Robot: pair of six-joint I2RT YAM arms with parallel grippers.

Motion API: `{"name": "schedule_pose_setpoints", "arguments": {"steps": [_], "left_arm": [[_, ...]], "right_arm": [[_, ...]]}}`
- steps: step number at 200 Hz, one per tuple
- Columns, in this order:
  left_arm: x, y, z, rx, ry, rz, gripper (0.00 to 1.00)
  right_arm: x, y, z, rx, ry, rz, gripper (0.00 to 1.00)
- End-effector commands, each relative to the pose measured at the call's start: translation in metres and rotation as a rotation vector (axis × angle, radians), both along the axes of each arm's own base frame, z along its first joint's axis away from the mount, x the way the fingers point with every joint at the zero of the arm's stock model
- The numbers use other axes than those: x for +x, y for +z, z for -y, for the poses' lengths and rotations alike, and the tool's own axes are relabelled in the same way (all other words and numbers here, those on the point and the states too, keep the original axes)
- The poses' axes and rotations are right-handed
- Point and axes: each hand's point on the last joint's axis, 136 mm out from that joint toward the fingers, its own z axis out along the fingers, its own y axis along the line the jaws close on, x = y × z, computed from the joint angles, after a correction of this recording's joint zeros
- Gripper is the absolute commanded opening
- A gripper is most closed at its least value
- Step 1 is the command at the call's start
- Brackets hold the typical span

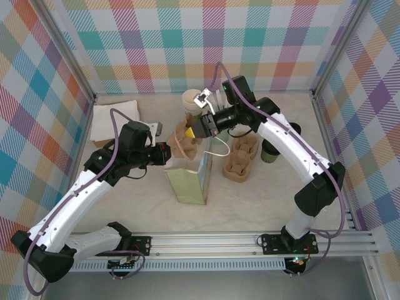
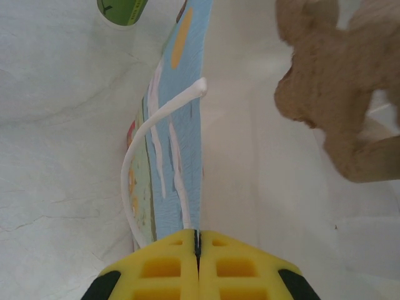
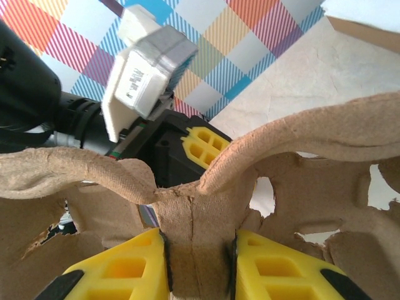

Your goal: Pack the takeout coffee

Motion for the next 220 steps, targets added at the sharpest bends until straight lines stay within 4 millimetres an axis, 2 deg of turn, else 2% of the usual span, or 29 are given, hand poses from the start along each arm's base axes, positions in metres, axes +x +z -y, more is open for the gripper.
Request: {"name": "schedule_pose_setpoints", "arguments": {"steps": [1, 19, 65, 91, 142, 168, 193, 220], "left_arm": [[0.002, 0.016, 0.008, -0.022, -0.02, 0.05, 0.0], [0.002, 0.012, 0.006, -0.014, -0.014, 0.047, 0.0], [0.0, 0.003, -0.003, 0.026, 0.013, 0.036, 0.2], [-0.003, 0.002, -0.009, 0.043, 0.022, 0.033, 0.3], [-0.013, 0.007, -0.016, 0.036, 0.031, 0.035, 0.38], [-0.018, 0.004, -0.013, 0.021, 0.013, 0.008, 0.43], [-0.025, 0.004, -0.009, -0.016, -0.001, -0.018, 0.5], [-0.031, 0.008, -0.014, -0.048, 0.025, -0.021, 0.58]], "right_arm": [[-0.004, -0.002, 0.002, -0.029, 0.021, 0.007, 0.25], [-0.001, -0.012, 0.005, -0.082, 0.008, 0.02, 0.25], [0.005, -0.036, 0.015, -0.211, -0.024, 0.029, 0.25], [0.009, -0.041, 0.018, -0.251, -0.043, 0.044, 0.24], [0.013, -0.052, 0.021, -0.336, -0.063, 0.076, 0.23], [0.014, -0.058, 0.02, -0.375, -0.065, 0.082, 0.23], [0.015, -0.057, 0.019, -0.379, -0.076, 0.076, 0.22], [0.015, -0.056, 0.018, -0.383, -0.084, 0.085, 0.22]]}}
